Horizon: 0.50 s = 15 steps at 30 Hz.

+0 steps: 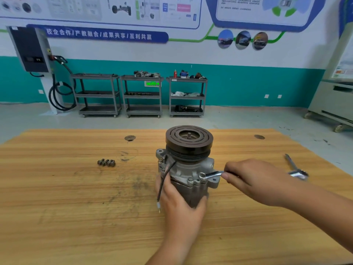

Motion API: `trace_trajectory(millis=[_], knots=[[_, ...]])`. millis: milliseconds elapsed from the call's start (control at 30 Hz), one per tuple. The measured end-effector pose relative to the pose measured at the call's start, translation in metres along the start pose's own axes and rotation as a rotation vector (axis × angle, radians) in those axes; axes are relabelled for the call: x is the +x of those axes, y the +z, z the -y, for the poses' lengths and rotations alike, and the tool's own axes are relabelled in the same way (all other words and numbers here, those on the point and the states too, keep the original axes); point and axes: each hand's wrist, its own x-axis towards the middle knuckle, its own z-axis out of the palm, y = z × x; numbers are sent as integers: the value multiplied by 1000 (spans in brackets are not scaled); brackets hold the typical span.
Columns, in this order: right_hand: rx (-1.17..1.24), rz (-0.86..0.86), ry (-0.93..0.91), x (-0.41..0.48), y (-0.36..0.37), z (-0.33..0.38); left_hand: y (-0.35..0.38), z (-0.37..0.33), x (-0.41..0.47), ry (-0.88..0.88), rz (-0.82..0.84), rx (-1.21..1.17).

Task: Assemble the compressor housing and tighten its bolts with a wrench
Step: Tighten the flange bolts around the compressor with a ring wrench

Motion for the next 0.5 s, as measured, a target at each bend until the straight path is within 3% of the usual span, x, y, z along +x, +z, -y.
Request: trace_trajectory(millis=[233, 333, 500], knots=[[-23, 57, 43, 9, -13, -25, -23, 2, -29, 188, 192, 28], [-72, 40, 17, 18, -16, -35, -38, 14, -21, 312, 133, 139], [-43, 155, -59, 35, -21, -49, -62, 19, 36, 172, -7, -26]])
